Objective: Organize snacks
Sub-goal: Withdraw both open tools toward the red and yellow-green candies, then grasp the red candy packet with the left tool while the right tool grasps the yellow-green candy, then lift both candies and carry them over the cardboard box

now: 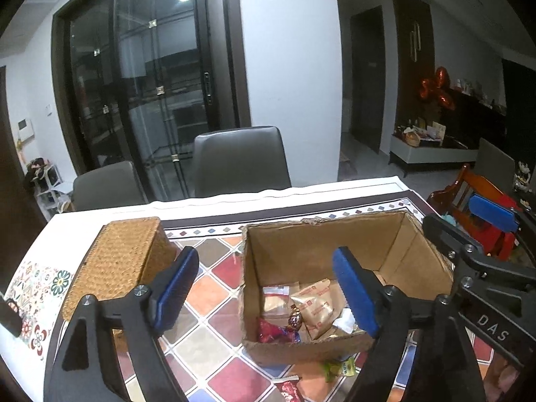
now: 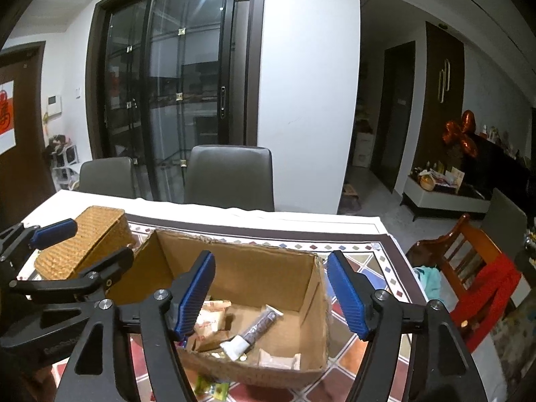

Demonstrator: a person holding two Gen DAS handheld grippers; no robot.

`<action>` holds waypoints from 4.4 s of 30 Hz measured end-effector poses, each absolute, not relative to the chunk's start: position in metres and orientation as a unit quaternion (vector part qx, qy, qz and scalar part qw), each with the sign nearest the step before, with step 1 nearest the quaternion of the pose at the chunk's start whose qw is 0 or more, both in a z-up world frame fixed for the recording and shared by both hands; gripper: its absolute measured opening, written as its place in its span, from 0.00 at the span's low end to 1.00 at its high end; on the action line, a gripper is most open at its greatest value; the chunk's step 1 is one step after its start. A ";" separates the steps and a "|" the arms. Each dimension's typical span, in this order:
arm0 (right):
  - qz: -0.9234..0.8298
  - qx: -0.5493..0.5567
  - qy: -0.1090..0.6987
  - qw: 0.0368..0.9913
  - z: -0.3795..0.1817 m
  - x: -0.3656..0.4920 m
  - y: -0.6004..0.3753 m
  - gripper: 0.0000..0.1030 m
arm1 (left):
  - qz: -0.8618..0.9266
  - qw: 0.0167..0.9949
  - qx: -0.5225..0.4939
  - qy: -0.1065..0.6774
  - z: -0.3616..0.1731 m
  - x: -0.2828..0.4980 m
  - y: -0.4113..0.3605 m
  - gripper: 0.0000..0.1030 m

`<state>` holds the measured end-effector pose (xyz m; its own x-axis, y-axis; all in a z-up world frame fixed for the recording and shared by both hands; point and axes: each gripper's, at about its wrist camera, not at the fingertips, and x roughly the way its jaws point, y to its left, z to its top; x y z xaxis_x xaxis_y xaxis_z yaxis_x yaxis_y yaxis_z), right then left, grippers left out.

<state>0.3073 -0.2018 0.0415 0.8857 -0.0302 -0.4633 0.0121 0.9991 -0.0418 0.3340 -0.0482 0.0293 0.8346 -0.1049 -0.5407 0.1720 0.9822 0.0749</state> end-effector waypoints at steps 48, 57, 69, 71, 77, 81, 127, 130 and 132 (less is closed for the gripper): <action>0.029 -0.031 0.304 0.952 -0.047 0.241 -0.193 0.68 | -0.040 0.948 0.076 0.306 -0.066 0.243 -0.031 0.81; 0.047 -0.037 0.336 0.940 -0.075 0.247 -0.187 0.68 | -0.044 0.943 0.069 0.324 -0.097 0.243 -0.033 0.80; 0.072 -0.034 0.378 0.922 -0.107 0.265 -0.178 0.68 | -0.054 0.935 0.061 0.346 -0.128 0.251 -0.041 0.76; 0.075 -0.033 0.383 0.920 -0.111 0.268 -0.176 0.68 | -0.056 0.933 0.063 0.351 -0.132 0.252 -0.043 0.75; 0.081 -0.024 0.396 0.914 -0.120 0.278 -0.173 0.68 | -0.051 0.929 0.057 0.361 -0.140 0.258 -0.044 0.71; 0.080 -0.012 0.406 0.910 -0.127 0.285 -0.173 0.68 | -0.044 0.928 0.048 0.367 -0.144 0.263 -0.042 0.69; 0.048 -0.006 0.456 0.889 -0.153 0.318 -0.126 0.23 | -0.057 0.906 0.008 0.420 -0.160 0.286 -0.030 0.24; 0.046 0.001 0.453 0.891 -0.150 0.311 -0.134 0.23 | -0.057 0.908 0.009 0.415 -0.156 0.284 -0.029 0.24; 0.044 0.004 0.450 0.892 -0.147 0.307 -0.138 0.23 | -0.056 0.910 0.010 0.411 -0.153 0.282 -0.030 0.24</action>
<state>0.3068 -0.1380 -0.1471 0.5906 0.0818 -0.8028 -0.0745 0.9961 0.0466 0.2819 -0.0296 -0.1531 0.6558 -0.0936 -0.7491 0.1094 0.9936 -0.0284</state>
